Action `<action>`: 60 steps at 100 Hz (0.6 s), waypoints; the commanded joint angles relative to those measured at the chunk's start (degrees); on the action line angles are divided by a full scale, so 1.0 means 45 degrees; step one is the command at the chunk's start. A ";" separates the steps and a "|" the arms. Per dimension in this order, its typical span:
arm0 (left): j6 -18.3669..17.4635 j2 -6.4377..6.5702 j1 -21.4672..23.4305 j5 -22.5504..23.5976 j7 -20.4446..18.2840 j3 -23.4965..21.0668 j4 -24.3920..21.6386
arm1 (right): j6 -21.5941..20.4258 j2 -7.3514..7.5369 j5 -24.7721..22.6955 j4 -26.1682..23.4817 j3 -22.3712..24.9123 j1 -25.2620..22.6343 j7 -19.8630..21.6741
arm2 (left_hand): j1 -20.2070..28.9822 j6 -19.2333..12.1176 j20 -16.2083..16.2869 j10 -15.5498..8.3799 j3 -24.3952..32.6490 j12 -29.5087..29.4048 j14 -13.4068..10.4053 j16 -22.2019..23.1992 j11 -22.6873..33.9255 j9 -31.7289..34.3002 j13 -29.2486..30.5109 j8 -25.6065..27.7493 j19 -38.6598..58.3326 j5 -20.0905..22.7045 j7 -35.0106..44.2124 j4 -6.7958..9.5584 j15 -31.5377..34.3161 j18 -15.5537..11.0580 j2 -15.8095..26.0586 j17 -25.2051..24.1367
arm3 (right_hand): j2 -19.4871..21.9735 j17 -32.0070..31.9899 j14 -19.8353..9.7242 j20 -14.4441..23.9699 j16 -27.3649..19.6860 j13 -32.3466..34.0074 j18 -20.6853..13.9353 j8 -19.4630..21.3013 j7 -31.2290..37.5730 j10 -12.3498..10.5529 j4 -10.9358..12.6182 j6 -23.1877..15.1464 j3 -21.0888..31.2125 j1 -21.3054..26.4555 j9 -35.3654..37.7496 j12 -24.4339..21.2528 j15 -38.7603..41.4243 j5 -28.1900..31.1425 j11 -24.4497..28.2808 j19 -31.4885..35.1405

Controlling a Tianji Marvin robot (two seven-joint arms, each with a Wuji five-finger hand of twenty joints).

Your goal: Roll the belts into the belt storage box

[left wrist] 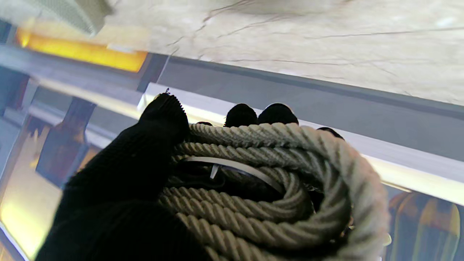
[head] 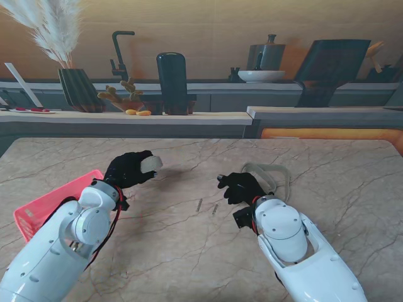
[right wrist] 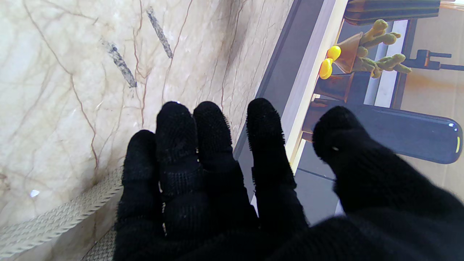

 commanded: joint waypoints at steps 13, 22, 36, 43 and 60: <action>0.0698 0.0594 0.0285 0.1858 -0.0891 -0.0348 -0.0328 | 0.0070 -0.0081 -0.0013 0.0039 -0.0034 -0.0010 -0.0009 | 0.3126 -0.0350 0.0003 0.0455 -0.1391 -0.0969 0.0300 0.0452 -0.1666 -0.0720 -0.0932 -0.0029 -0.1338 0.0196 -0.0819 0.0233 -0.0691 0.0569 0.2686 -0.1141 | 0.0231 -0.0131 -0.0032 -0.0064 -0.0027 0.0121 0.0169 0.0076 0.0149 0.0245 0.0408 -0.0468 -0.0359 0.0339 0.0332 -0.0034 -0.0021 0.0389 -0.0091 -0.0053; 0.1057 0.0755 0.0376 0.3154 -0.1141 -0.0432 -0.0361 | 0.0099 -0.0080 -0.0014 0.0063 -0.0050 0.0002 0.0012 | 0.3369 -0.0270 -0.0044 0.0536 -0.1626 -0.1154 0.0546 0.0269 -0.1964 -0.0901 -0.1435 -0.0007 -0.1668 0.0116 -0.0931 0.0315 -0.1526 0.0765 0.2847 -0.1439 | 0.0232 -0.0133 -0.0030 -0.0059 -0.0026 0.0115 0.0168 0.0074 0.0146 0.0243 0.0415 -0.0477 -0.0370 0.0347 0.0335 -0.0034 -0.0021 0.0383 -0.0090 -0.0055; 0.1282 0.0924 0.0424 0.4514 -0.1257 -0.0580 -0.0170 | 0.0191 -0.0089 -0.0046 0.0129 -0.0088 0.0055 0.0018 | 0.3464 -0.0185 0.0094 0.0587 -0.1833 -0.1040 0.0519 0.0336 -0.1793 -0.0804 -0.1293 0.0067 -0.1434 0.0156 -0.0923 0.0385 -0.1511 0.0825 0.2792 -0.1272 | 0.0249 -0.0144 -0.0022 -0.0053 -0.0021 0.0117 0.0170 0.0077 0.0149 0.0260 0.0423 -0.0461 -0.0386 0.0348 0.0347 -0.0033 -0.0012 0.0388 -0.0086 -0.0063; 0.1477 0.0979 0.0464 0.4873 -0.1563 -0.0649 -0.0153 | 0.0239 -0.0103 -0.0036 0.0179 -0.0117 0.0103 0.0007 | 0.3176 -0.0176 0.0266 0.0533 -0.1580 -0.0824 0.0474 0.0470 -0.1686 -0.0745 -0.1276 0.0088 -0.1150 0.0212 -0.0895 0.0536 -0.1275 0.0726 0.2540 -0.1260 | 0.0257 -0.0149 -0.0013 -0.0048 -0.0018 0.0116 0.0167 0.0078 0.0149 0.0266 0.0425 -0.0471 -0.0394 0.0348 0.0351 -0.0032 -0.0007 0.0395 -0.0082 -0.0064; 0.1671 0.1122 0.0430 0.5835 -0.2113 -0.0730 0.0100 | 0.0312 -0.0115 0.0012 0.0281 -0.0179 0.0192 0.0042 | 0.2631 -0.0264 0.1262 0.0423 -0.0767 -0.0633 -0.0367 0.0697 -0.1539 -0.0577 -0.0283 0.0091 0.1452 0.0287 -0.0768 0.0483 0.0109 0.0426 0.2195 0.0192 | 0.0253 -0.0162 -0.0013 -0.0034 -0.0018 0.0109 0.0170 0.0077 0.0147 0.0262 0.0431 -0.0476 -0.0411 0.0376 0.0345 -0.0032 -0.0005 0.0392 -0.0081 -0.0064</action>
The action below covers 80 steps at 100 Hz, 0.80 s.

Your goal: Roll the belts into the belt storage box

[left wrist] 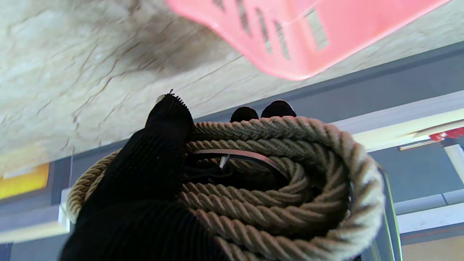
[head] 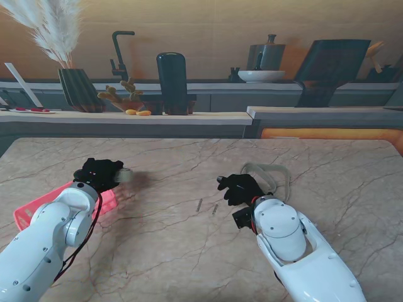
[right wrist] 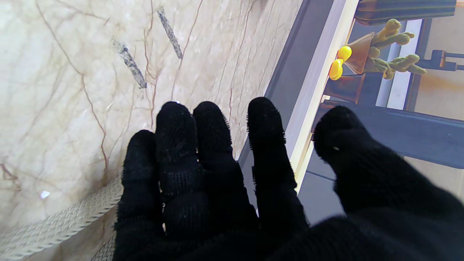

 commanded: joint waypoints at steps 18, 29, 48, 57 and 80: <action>0.0284 0.0186 0.0103 0.0473 -0.0618 -0.0065 0.0322 | 0.0070 -0.0103 0.0008 0.0053 -0.0064 0.0026 0.0005 | 0.1994 -0.0657 0.0492 -0.0208 0.0220 0.0561 -0.0014 -0.0083 -0.0085 -0.0298 -0.0536 0.0387 0.2239 -0.0020 -0.0094 0.0443 -0.0423 0.0096 0.2144 0.1070 | 0.0268 -0.0149 -0.0030 -0.0019 -0.0012 0.0128 0.0162 0.0079 0.0146 0.0231 0.0436 -0.0363 -0.0294 0.0357 0.0370 -0.0029 0.0014 0.0260 -0.0061 -0.0051; 0.0542 0.0199 0.0025 0.0531 -0.0785 0.0076 0.0489 | 0.0071 -0.0100 0.0015 0.0078 -0.0067 0.0028 0.0021 | 0.2609 -0.0678 0.0499 -0.0175 -0.0808 0.0779 -0.0017 0.0004 0.0120 -0.0390 -0.0618 0.0525 0.2122 -0.0114 -0.0046 0.0585 -0.0379 0.0134 0.2528 0.0921 | 0.0274 -0.0163 -0.0011 -0.0014 -0.0011 0.0129 0.0186 0.0079 0.0149 0.0250 0.0441 -0.0357 -0.0295 0.0374 0.0383 -0.0030 0.0019 0.0273 -0.0058 -0.0059; 0.0935 0.0251 -0.0116 0.1107 -0.0539 0.0378 0.0976 | 0.0016 -0.0079 -0.0039 0.0041 -0.0018 -0.0046 0.0027 | 0.2556 -0.0661 0.0660 -0.0164 -0.0840 0.0936 -0.0044 0.0195 0.0383 -0.0367 -0.0504 0.0477 0.2518 -0.0123 0.0036 0.0607 -0.0008 0.0154 0.2460 0.1117 | 0.0290 -0.0149 -0.0006 -0.0003 -0.0006 0.0150 0.0167 0.0078 0.0147 0.0259 0.0442 -0.0345 -0.0315 0.0364 0.0394 -0.0031 0.0039 0.0292 -0.0053 -0.0055; 0.1034 0.0278 -0.0101 0.1317 -0.0363 0.0446 0.1170 | -0.0089 -0.0024 -0.0142 -0.0039 0.0028 -0.0135 0.0112 | 0.2536 -0.0658 0.0797 -0.0160 -0.0778 0.0894 -0.0025 0.0242 0.0398 -0.0382 -0.0495 0.0409 0.2938 -0.0155 0.0087 0.0584 0.0054 0.0078 0.2460 0.1380 | 0.0310 -0.0153 -0.0002 0.0001 -0.0009 0.0133 0.0170 0.0072 0.0132 0.0267 0.0447 -0.0336 -0.0323 0.0362 0.0379 -0.0035 0.0031 0.0290 -0.0062 -0.0058; 0.1165 0.0330 0.0033 0.1693 0.0320 0.0345 0.1592 | -0.0351 0.0082 -0.0501 -0.0136 0.0087 -0.0288 0.0243 | 0.2581 -0.0628 0.0924 -0.0182 -0.0790 0.0846 0.0037 0.0359 0.0398 -0.0455 -0.0565 0.0334 0.3457 -0.0232 0.0165 0.0542 0.0139 0.0043 0.2495 0.1765 | 0.0342 -0.0153 -0.0009 0.0009 -0.0016 0.0144 0.0174 0.0092 0.0114 0.0243 0.0469 -0.0354 -0.0359 0.0331 0.0400 -0.0041 0.0019 0.0316 -0.0070 -0.0063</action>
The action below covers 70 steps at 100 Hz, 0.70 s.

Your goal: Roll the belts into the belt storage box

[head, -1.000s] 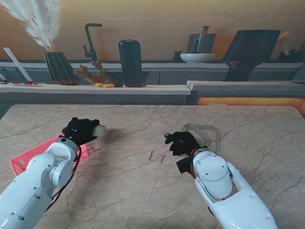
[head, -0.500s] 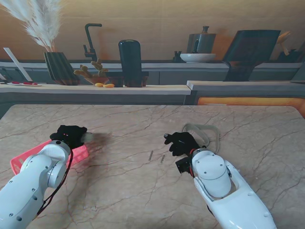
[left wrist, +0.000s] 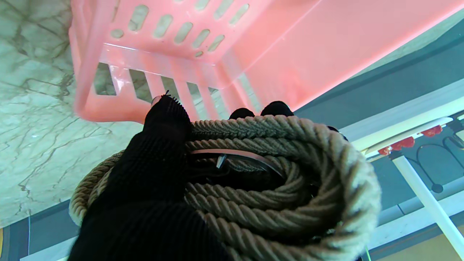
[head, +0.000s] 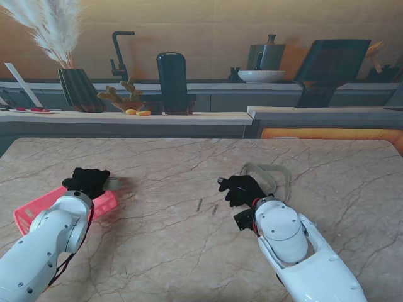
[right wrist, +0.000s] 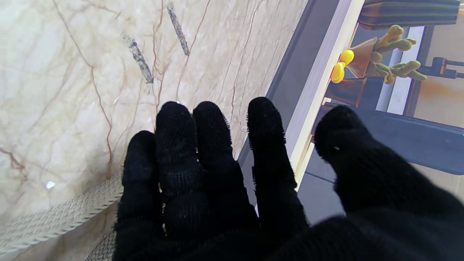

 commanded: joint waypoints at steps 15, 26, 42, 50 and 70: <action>0.0069 0.0122 0.0168 0.0704 -0.0021 -0.0098 0.0314 | -0.0062 -0.0019 0.0051 -0.0096 0.0003 -0.0108 -0.0016 | 0.2131 -0.0590 0.0898 -0.0019 0.0489 0.0001 0.0131 0.0432 0.0261 -0.0364 -0.0310 -0.0136 0.3978 -0.0008 0.0181 0.0537 0.0386 -0.0354 0.1966 0.1356 | 0.0336 -0.0027 -0.0012 0.0014 -0.0016 0.0139 0.0173 0.0095 0.0095 0.0244 0.0474 -0.0343 -0.0245 0.0337 0.0393 -0.0043 0.0015 0.0317 -0.0076 -0.0059; 0.0205 0.0154 0.0015 0.0837 0.0038 0.0103 0.0569 | -0.0015 -0.0023 0.0099 -0.0100 -0.0003 -0.0101 -0.0003 | 0.2138 -0.0597 0.0847 -0.0082 0.0449 0.0024 0.0093 0.0476 0.0241 -0.0492 -0.0520 -0.0141 0.4038 -0.0142 0.0187 0.0522 0.0310 -0.0607 0.2021 0.1334 | 0.0332 -0.0041 -0.0003 0.0007 -0.0014 0.0126 0.0180 0.0097 0.0075 0.0254 0.0478 -0.0328 -0.0256 0.0341 0.0398 -0.0042 0.0012 0.0317 -0.0074 -0.0083; 0.0430 0.0208 -0.0175 0.1099 0.0201 0.0450 0.0912 | -0.0025 -0.0007 0.0088 -0.0072 0.0005 -0.0088 0.0054 | 0.1946 -0.0562 0.0735 0.0001 0.0501 0.0085 0.0066 0.0648 0.0388 -0.0428 -0.0399 -0.0221 0.4344 -0.0138 0.0301 0.0612 0.0530 -0.0908 0.1807 0.1579 | 0.0356 -0.0038 -0.0015 0.0006 -0.0011 0.0130 0.0180 0.0112 0.0063 0.0243 0.0485 -0.0337 -0.0265 0.0335 0.0390 -0.0042 0.0015 0.0323 -0.0076 -0.0090; 0.0556 0.0229 -0.0254 0.1144 0.0317 0.0625 0.1111 | -0.0019 -0.0004 0.0091 -0.0060 0.0000 -0.0083 0.0068 | 0.1345 -0.0564 0.0427 -0.0018 0.1228 0.0075 0.0029 0.0698 0.0513 -0.0414 -0.0346 -0.0327 0.4537 -0.0167 0.0443 0.0551 0.0629 -0.0933 0.1471 0.1670 | 0.0353 -0.0038 -0.0019 0.0007 -0.0010 0.0135 0.0180 0.0120 0.0059 0.0255 0.0488 -0.0331 -0.0272 0.0329 0.0403 -0.0040 0.0018 0.0332 -0.0070 -0.0091; 0.0771 0.0237 -0.0354 0.0885 0.0908 0.0853 0.1547 | 0.0000 0.0009 0.0162 -0.0020 -0.0010 -0.0054 0.0158 | -0.0156 -0.0550 0.0376 0.0016 0.2616 0.0108 0.0062 0.0690 0.0719 -0.0414 -0.0347 -0.0377 0.4622 -0.0154 0.0682 0.0551 0.0855 -0.0841 0.0671 0.1716 | 0.0384 -0.0038 0.0002 0.0010 -0.0003 0.0129 0.0180 0.0132 0.0027 0.0255 0.0499 -0.0311 -0.0286 0.0307 0.0406 -0.0042 0.0027 0.0350 -0.0073 -0.0093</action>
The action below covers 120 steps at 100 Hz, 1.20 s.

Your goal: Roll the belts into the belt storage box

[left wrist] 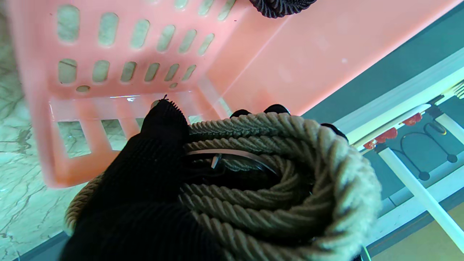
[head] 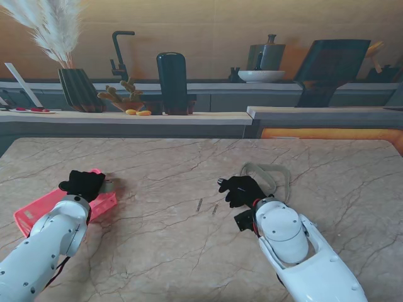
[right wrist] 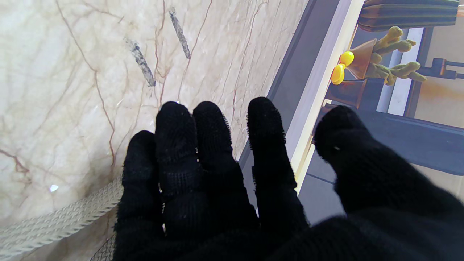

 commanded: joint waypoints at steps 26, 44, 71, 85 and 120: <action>-0.0012 -0.0017 0.0505 0.0167 0.0811 -0.0379 0.0054 | 0.0027 -0.0040 0.0117 0.0057 -0.0063 0.0033 0.0063 | 0.0234 -0.0585 0.0390 0.0042 0.2551 -0.0071 0.0001 0.0308 0.0896 0.0208 0.0371 -0.0214 0.4969 0.0282 0.0933 0.0299 0.0852 -0.0390 0.0395 0.1472 | 0.0394 -0.0044 -0.0002 0.0009 -0.0002 0.0118 0.0177 0.0146 0.0003 0.0275 0.0508 -0.0326 -0.0303 0.0305 0.0399 -0.0041 0.0022 0.0350 -0.0074 -0.0102; 0.0008 0.0067 0.0605 0.0826 0.0687 -0.0467 0.0021 | 0.0048 -0.0057 0.0143 0.0078 -0.0081 0.0043 0.0025 | -0.0037 -0.0617 0.0243 -0.0072 0.2603 -0.0048 -0.0116 0.0238 0.0888 0.0286 0.0498 -0.0304 0.5151 0.0310 0.0945 0.0379 0.0911 -0.0572 0.0195 0.1619 | 0.0416 -0.0043 -0.0009 0.0010 0.0001 0.0119 0.0177 0.0152 -0.0032 0.0252 0.0514 -0.0313 -0.0320 0.0288 0.0402 -0.0040 0.0024 0.0339 -0.0071 -0.0104; -0.0113 0.0063 0.0837 0.1024 -0.0534 -0.0500 -0.0357 | 0.0065 -0.0072 0.0129 0.0098 -0.0083 0.0048 -0.0026 | -0.4542 -0.0025 0.0102 -0.0095 0.4027 -0.1853 -0.0149 0.0198 0.1013 -0.0607 0.0030 0.0033 0.4582 0.0334 -0.0885 0.0442 0.0020 -0.0603 -0.0944 0.0851 | 0.0410 -0.0051 -0.0008 0.0003 0.0005 0.0119 0.0180 0.0179 -0.0047 0.0259 0.0519 -0.0320 -0.0331 0.0303 0.0399 -0.0039 0.0028 0.0352 -0.0068 -0.0128; -0.0364 0.0037 0.1065 0.1030 -0.0885 -0.0790 -0.0720 | 0.0081 -0.0098 0.0138 0.0113 -0.0094 0.0049 -0.0104 | -0.5518 0.0319 0.0307 -0.0104 0.4092 -0.2038 0.0194 0.0002 0.0321 -0.1186 -0.0867 -0.0290 0.3086 -0.0199 -0.2082 0.0562 -0.1276 -0.0053 -0.1112 -0.0486 | 0.0418 -0.0051 -0.0014 0.0003 0.0006 0.0125 0.0176 0.0186 -0.0047 0.0261 0.0520 -0.0303 -0.0327 0.0324 0.0404 -0.0038 0.0033 0.0346 -0.0066 -0.0130; -0.1115 0.0029 0.1461 0.1266 -0.1159 -0.1371 -0.1391 | 0.0117 -0.0156 0.0186 0.0115 -0.0096 0.0041 -0.0283 | -0.6259 0.0482 0.0290 -0.0239 0.3596 -0.2860 0.0708 -0.0757 -0.1646 -0.2739 -0.3169 -0.1010 -0.0862 -0.0967 -0.3913 0.0428 -0.4642 0.1067 -0.1192 -0.3486 | 0.0455 -0.0046 -0.0004 0.0006 0.0011 0.0142 0.0173 0.0180 -0.0016 0.0254 0.0504 -0.0320 -0.0352 0.0390 0.0427 -0.0033 0.0054 0.0323 -0.0041 -0.0131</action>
